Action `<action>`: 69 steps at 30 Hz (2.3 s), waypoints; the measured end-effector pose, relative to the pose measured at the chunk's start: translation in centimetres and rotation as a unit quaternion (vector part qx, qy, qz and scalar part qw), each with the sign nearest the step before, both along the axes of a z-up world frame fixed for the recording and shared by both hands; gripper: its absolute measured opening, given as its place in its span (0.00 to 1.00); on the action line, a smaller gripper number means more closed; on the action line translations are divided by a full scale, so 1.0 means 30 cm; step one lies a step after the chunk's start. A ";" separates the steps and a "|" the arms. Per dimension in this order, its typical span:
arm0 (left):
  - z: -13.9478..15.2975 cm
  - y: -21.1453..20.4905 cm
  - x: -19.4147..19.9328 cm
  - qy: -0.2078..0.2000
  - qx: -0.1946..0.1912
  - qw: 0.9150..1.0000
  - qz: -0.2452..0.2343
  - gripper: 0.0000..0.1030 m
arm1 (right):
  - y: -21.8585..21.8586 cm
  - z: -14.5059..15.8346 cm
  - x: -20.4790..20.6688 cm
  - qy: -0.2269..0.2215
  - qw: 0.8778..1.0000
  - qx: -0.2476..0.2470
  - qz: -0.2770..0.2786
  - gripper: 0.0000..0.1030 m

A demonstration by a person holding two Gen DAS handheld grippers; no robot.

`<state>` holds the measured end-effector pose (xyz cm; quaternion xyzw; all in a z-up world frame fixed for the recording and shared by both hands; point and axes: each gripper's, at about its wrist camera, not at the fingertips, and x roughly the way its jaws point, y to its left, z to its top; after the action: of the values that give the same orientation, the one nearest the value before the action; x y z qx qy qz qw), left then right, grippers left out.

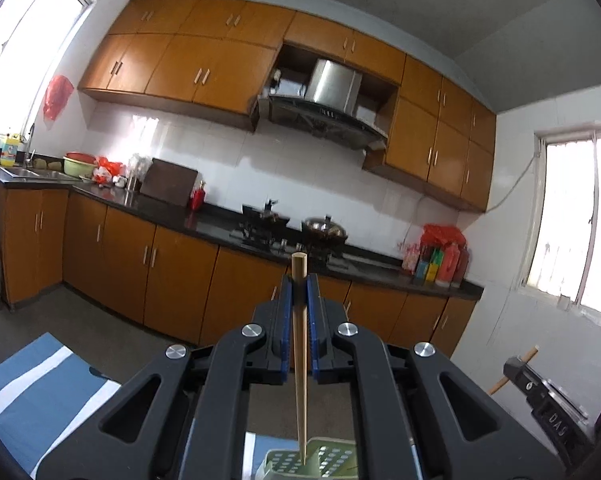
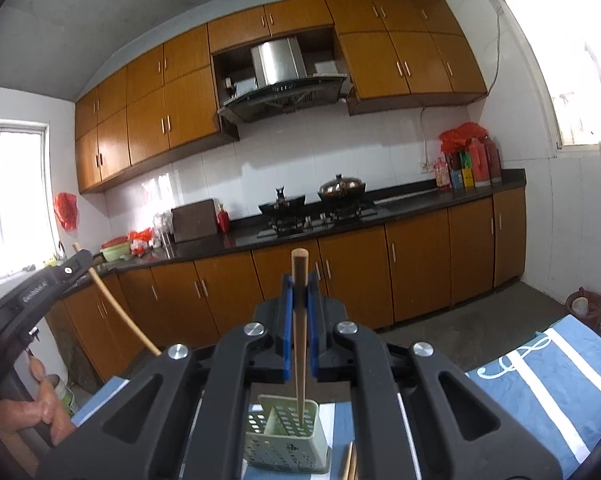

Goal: Organize utensils
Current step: 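Lower the chopsticks into the green holder and open both grippers, then close the right gripper on another chopstick while the left gripper grasps one too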

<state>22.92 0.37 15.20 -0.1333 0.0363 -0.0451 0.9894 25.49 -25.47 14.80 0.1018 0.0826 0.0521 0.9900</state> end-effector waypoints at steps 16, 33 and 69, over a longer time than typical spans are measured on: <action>-0.135 -0.041 0.074 0.087 0.029 0.995 -0.028 0.08 | 0.019 -0.128 0.061 0.044 0.999 0.009 0.003 0.21; -0.060 0.009 -0.036 0.084 0.027 0.996 -0.019 0.37 | -0.058 -0.089 -0.104 0.036 0.999 0.006 -0.020 0.33; -0.721 0.138 -0.315 0.332 0.089 0.938 -0.045 0.38 | 0.045 -0.867 -0.200 0.359 0.933 -0.029 0.015 0.12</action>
<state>13.49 4.53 -6.41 -0.0507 0.3727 -0.0390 0.9257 19.48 -24.12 -11.20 0.0833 0.4356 0.0244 0.8960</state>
